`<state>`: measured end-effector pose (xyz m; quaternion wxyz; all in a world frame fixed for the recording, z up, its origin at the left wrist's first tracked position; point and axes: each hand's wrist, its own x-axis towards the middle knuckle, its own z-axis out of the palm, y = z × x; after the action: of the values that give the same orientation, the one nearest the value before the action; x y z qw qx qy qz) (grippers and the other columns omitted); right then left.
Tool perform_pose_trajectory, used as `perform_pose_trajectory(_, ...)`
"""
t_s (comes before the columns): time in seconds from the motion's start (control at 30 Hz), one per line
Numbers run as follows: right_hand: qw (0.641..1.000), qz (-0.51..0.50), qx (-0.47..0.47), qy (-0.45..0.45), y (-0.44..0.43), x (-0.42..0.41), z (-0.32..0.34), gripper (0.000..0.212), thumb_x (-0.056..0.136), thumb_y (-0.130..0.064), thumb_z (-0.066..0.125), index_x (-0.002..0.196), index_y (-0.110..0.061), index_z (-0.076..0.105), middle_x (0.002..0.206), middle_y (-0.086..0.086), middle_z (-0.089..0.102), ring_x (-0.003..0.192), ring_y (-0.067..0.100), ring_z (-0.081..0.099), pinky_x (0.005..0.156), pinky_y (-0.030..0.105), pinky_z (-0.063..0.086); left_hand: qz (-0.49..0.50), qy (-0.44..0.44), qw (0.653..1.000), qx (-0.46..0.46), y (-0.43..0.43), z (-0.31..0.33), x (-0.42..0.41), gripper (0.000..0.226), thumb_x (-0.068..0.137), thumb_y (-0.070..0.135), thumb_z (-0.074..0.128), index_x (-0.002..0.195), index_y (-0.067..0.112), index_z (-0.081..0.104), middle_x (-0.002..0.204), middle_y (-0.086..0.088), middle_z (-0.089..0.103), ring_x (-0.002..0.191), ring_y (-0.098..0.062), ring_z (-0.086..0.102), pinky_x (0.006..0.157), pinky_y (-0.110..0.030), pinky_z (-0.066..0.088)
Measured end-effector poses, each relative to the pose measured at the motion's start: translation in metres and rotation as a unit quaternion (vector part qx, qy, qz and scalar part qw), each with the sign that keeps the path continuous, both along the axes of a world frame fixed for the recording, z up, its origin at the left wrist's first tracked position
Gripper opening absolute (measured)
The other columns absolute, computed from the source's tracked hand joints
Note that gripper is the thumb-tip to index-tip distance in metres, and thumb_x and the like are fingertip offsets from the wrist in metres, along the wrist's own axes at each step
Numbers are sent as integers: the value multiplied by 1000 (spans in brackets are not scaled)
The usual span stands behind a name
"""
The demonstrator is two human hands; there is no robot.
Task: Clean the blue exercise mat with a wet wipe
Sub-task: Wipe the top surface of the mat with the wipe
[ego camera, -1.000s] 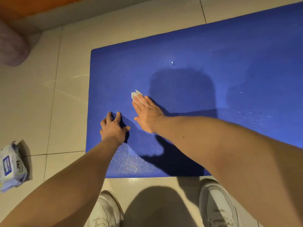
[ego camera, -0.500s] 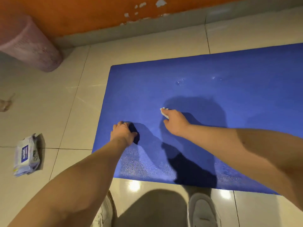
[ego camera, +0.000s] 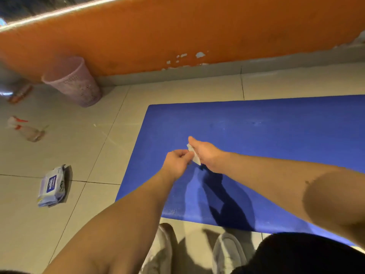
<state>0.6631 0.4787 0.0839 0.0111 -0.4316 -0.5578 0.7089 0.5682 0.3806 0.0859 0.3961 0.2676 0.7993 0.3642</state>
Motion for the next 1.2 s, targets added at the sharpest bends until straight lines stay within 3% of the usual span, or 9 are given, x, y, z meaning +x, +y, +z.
perform_pose_trajectory(0.1,999,-16,-40,27,-3,1,23,53,100,-66,37,81,-20,55,79,-1,58,80,16,54,89,31,39,22,-30,998,44,-1,12,8,31,96,33,60,88,8,76,92,-15,74,78,-21,63,83,-46,57)
perform_pose_trajectory(0.23,1000,-8,-8,-10,-6,4,47,72,104,-61,31,119,3,61,122,20,64,120,24,54,102,33,28,39,-26,995,93,-3,21,12,37,93,32,66,78,-2,70,68,-19,62,57,-18,48,61,-36,46)
perform_pose_trajectory(0.3,1000,-8,-10,-20,-9,7,55,64,104,-61,32,119,-5,61,116,17,65,115,22,57,116,40,26,53,-41,993,101,-2,24,12,28,94,24,66,82,-1,71,63,-5,63,48,-12,48,56,-26,43)
perform_pose_trajectory(0.47,996,-69,-57,-30,-10,8,61,50,104,-56,38,110,-11,61,92,4,64,85,23,63,80,34,50,74,-34,992,101,-1,9,11,13,93,16,67,91,4,71,87,-10,74,69,-17,63,68,-30,53)
perform_pose_trajectory(0.67,993,-71,-92,-4,-27,0,15,45,105,-49,46,127,-13,61,119,5,69,107,25,68,99,40,54,123,-11,992,40,-5,-25,8,16,92,23,65,81,12,66,69,1,67,60,-15,61,53,-21,49)
perform_pose_trajectory(0.83,991,-55,-124,0,-17,-1,-31,40,105,-48,47,118,-15,67,118,6,71,110,25,67,103,43,52,124,24,992,-15,10,-53,10,32,96,35,58,70,16,57,62,2,62,56,-18,56,60,-32,53)
perform_pose_trajectory(0.93,998,-13,16,-63,3,4,-57,26,104,-39,49,101,-20,67,111,5,66,107,27,61,103,48,50,147,103,983,-48,14,-71,-11,30,96,34,55,71,17,57,62,4,57,58,-20,54,53,-27,41)
perform_pose_trajectory(1.07,961,32,231,-151,31,15,-95,49,105,-27,49,149,-7,45,151,12,49,139,31,46,115,41,37,158,224,955,-111,15,-96,-51,39,101,43,46,70,20,53,66,0,55,68,-29,54,56,-31,36)
perform_pose_trajectory(1.2,919,97,349,-157,47,27,-119,55,103,-18,49,155,-7,34,163,13,30,151,28,25,122,37,24,164,348,912,-145,25,-112,-79,45,104,47,36,79,18,61,81,-5,60,77,-31,57,58,-33,41)
